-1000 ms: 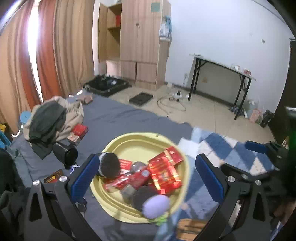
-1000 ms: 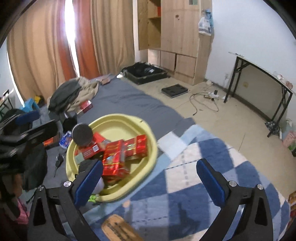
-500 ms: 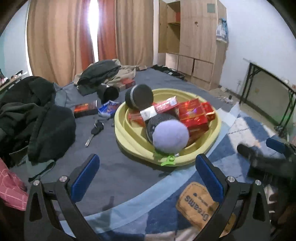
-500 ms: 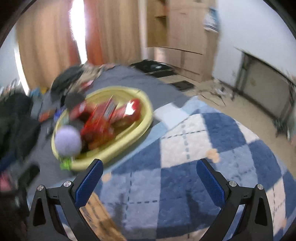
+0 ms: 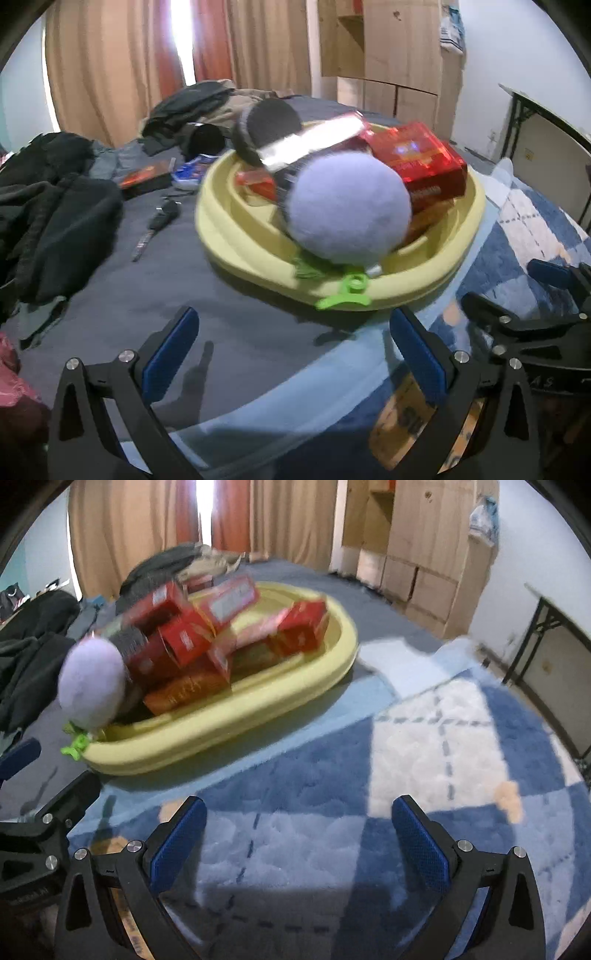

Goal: Organize rigid objects

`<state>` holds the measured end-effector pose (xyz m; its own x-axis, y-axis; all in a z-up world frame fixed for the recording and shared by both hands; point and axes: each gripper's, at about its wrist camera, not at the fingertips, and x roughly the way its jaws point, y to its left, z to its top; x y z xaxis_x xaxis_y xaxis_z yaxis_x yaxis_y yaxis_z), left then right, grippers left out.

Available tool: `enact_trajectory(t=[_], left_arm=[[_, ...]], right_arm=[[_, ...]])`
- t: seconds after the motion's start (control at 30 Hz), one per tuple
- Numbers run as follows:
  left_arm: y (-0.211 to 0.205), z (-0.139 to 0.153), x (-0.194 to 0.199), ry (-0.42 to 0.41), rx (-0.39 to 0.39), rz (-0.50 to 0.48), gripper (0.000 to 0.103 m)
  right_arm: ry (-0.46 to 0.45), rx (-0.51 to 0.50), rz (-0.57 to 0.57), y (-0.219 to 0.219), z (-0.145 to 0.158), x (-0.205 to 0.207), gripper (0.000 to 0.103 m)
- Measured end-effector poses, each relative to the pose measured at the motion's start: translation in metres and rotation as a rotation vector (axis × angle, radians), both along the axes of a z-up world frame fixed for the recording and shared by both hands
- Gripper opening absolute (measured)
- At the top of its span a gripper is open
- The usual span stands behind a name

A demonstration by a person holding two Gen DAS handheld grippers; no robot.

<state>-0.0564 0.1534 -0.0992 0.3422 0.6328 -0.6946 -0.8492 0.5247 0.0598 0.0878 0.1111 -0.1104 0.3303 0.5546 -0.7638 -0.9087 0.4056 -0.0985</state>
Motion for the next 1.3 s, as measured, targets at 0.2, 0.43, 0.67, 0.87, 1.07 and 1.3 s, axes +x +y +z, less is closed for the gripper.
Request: enact_trajectory(t=[0.2, 0.43, 0.67, 0.87, 1.07, 1.3], left_arm=[[0.020, -0.017, -0.002, 0.008, -0.123, 0.055, 0.103], [0.018, -0.017, -0.004, 0.007, -0.122, 0.055, 0.103], [0.025, -0.017, -0.006, -0.024, -0.158, 0.049, 0.103], [0.025, -0.017, -0.006, -0.028, -0.161, 0.049, 0.103], [0.024, -0.017, -0.005, -0.027, -0.159, 0.049, 0.103], [0.024, -0.017, -0.005, -0.026, -0.160, 0.049, 0.103]], right_arm=[[-0.018, -0.014, -0.017, 0.007, -0.006, 0.005, 0.103], [-0.019, -0.016, -0.018, 0.006, -0.003, -0.001, 0.103], [-0.030, -0.021, -0.017, 0.006, -0.003, -0.002, 0.103], [-0.032, -0.022, -0.018, 0.006, -0.003, -0.002, 0.103], [-0.030, -0.021, -0.017, 0.006, -0.004, -0.003, 0.103], [-0.029, -0.021, -0.017, 0.006, -0.004, -0.002, 0.103]])
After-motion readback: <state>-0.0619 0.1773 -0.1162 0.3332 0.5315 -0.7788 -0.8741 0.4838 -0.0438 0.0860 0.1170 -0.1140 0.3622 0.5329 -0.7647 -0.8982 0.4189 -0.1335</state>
